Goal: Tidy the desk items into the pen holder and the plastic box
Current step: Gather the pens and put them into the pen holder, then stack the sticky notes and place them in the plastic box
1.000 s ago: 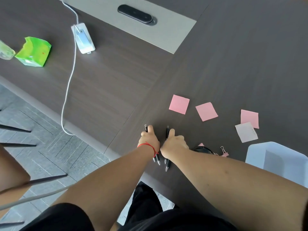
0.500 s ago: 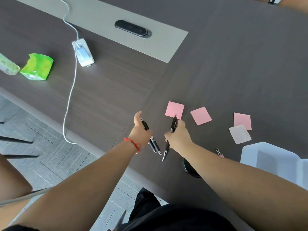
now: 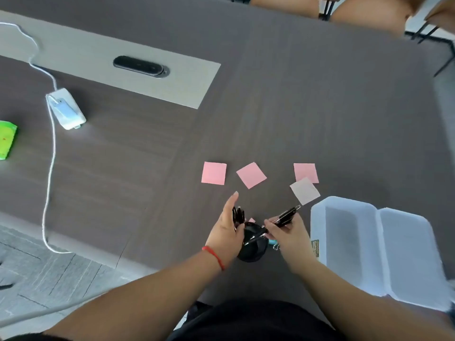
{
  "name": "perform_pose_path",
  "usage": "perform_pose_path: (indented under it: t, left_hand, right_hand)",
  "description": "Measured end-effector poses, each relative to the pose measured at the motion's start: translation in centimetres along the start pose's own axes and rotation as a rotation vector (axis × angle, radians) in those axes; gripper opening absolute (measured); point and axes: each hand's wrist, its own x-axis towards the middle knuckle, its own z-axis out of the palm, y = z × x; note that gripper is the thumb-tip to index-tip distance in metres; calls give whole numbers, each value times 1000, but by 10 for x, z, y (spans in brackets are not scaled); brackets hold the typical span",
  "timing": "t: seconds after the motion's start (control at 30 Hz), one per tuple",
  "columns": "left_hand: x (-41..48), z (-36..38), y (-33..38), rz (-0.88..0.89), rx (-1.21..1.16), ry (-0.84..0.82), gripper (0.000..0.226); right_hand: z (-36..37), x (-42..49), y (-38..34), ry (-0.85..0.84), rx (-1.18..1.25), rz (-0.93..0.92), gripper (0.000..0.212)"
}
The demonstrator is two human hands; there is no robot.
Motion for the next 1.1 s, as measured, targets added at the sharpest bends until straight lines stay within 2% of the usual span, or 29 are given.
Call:
perform_pose_path:
  t: [0.1, 0.2, 0.3, 0.43, 0.5, 0.6, 0.7, 0.8, 0.9, 1.0, 1.1]
  left_hand:
    - [-5, 5, -14, 115, 115, -6, 74]
    - [-3, 7, -33, 179, 162, -10, 76]
    - [-3, 10, -44, 240, 153, 16, 77]
    - [-2, 16, -47, 292, 122, 74, 77]
    - [-1, 15, -44, 270, 105, 84, 73]
    - [0, 10, -35, 230, 34, 46, 64]
    - [10, 1, -25, 222, -73, 32, 64]
    - [41, -8, -11, 105, -198, 205, 69]
    - [89, -19, 1, -140, -32, 387, 54]
    - [137, -23, -9, -450, 154, 345, 51]
    - [168, -25, -23, -581, 285, 270, 60]
  right_hand:
    - [6, -8, 16, -126, -118, -50, 21]
    - [8, -10, 26, -165, -315, -99, 29]
    - [5, -8, 33, -193, -409, -153, 37]
    - [-1, -2, 33, -206, -544, -282, 27]
    - [-7, 2, 28, -221, -531, -255, 38]
    - [-19, 13, 13, -268, -384, -113, 54]
    - [-33, 37, -8, -146, -303, -70, 38]
    - [-45, 81, -24, 59, -294, -7, 34]
    - [-57, 130, -36, 119, -462, 9, 40]
    - [-69, 169, -44, 148, -746, 89, 49]
    - [-82, 193, -41, 167, -1038, 268, 53]
